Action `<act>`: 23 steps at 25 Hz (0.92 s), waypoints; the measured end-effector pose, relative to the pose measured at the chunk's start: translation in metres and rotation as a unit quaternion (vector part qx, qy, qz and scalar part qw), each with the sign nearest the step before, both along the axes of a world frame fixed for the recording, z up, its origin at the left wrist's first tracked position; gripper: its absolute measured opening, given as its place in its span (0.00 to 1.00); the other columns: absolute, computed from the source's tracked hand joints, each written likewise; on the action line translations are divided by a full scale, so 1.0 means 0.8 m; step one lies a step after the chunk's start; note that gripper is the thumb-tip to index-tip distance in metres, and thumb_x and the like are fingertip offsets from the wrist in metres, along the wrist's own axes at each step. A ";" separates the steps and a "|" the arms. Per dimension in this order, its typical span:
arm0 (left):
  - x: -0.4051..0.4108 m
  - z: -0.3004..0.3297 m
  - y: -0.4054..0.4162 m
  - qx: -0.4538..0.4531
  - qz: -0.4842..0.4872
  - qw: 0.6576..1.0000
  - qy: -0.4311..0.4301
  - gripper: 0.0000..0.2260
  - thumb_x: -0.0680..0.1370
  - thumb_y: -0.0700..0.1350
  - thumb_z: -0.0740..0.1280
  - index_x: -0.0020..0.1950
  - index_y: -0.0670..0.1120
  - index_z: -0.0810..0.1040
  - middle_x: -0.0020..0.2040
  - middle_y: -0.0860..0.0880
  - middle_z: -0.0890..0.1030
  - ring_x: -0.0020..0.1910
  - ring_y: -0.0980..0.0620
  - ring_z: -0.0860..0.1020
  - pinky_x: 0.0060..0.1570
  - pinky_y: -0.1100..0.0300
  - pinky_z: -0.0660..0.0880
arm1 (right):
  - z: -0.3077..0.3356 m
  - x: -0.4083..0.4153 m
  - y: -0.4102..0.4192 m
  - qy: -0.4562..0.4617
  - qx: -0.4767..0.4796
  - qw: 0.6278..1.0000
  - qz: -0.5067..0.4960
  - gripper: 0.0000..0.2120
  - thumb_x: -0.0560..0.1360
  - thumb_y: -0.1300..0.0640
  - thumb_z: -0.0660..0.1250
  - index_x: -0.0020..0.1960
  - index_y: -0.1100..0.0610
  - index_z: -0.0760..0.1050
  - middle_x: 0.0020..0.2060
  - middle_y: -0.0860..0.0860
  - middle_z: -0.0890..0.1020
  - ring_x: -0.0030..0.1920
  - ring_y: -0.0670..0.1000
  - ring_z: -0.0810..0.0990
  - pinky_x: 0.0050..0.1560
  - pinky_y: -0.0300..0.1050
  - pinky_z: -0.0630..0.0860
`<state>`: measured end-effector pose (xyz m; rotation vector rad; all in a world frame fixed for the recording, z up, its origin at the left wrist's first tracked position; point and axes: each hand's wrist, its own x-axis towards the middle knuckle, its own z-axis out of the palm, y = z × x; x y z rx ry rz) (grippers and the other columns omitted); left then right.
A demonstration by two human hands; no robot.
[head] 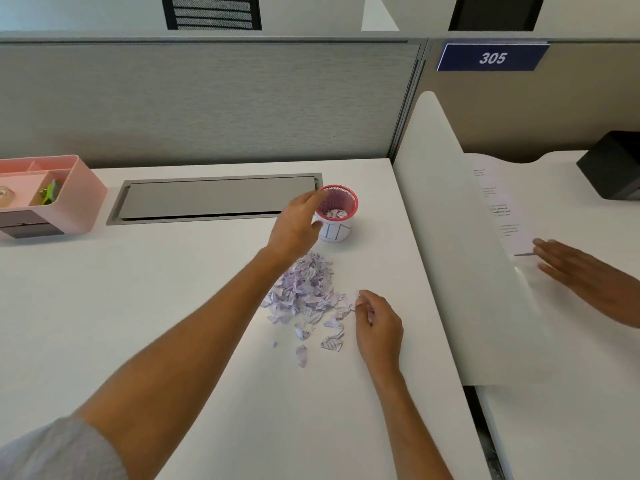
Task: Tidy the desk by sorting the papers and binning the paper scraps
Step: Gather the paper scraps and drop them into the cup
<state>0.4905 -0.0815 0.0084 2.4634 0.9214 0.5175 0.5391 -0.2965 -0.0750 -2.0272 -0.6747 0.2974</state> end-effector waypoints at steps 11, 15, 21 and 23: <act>-0.176 -0.100 -0.139 -0.131 0.028 0.990 0.040 0.34 0.77 0.61 0.64 0.77 0.45 0.61 0.78 0.49 0.59 0.78 0.49 0.55 0.76 0.51 0.56 | -0.009 -0.044 0.002 -0.132 -0.143 0.938 0.288 0.32 0.75 0.39 0.64 0.74 0.53 0.64 0.73 0.50 0.67 0.74 0.53 0.62 0.74 0.50 0.60; -0.207 -0.095 -0.143 -0.080 0.052 0.994 0.059 0.41 0.71 0.71 0.60 0.77 0.48 0.60 0.79 0.51 0.57 0.78 0.50 0.53 0.75 0.53 0.55 | 0.003 -0.036 -0.028 -0.179 -0.213 0.925 0.259 0.38 0.69 0.36 0.69 0.74 0.49 0.62 0.73 0.48 0.65 0.71 0.51 0.66 0.64 0.47 0.71; -0.191 -0.090 -0.154 -0.040 0.074 0.976 0.199 0.47 0.65 0.68 0.71 0.76 0.49 0.60 0.75 0.48 0.63 0.70 0.45 0.64 0.67 0.52 0.68 | 0.018 -0.051 -0.004 -0.209 -0.286 0.885 0.304 0.36 0.73 0.44 0.68 0.76 0.42 0.55 0.75 0.48 0.61 0.68 0.52 0.66 0.56 0.45 0.75; -0.179 -0.089 -0.154 -0.049 0.071 0.977 0.192 0.41 0.66 0.62 0.75 0.74 0.50 0.65 0.72 0.48 0.67 0.67 0.44 0.67 0.62 0.54 0.71 | 0.019 -0.057 0.013 -0.213 -0.266 0.881 0.328 0.31 0.75 0.51 0.67 0.75 0.43 0.60 0.75 0.50 0.62 0.69 0.53 0.67 0.57 0.47 0.76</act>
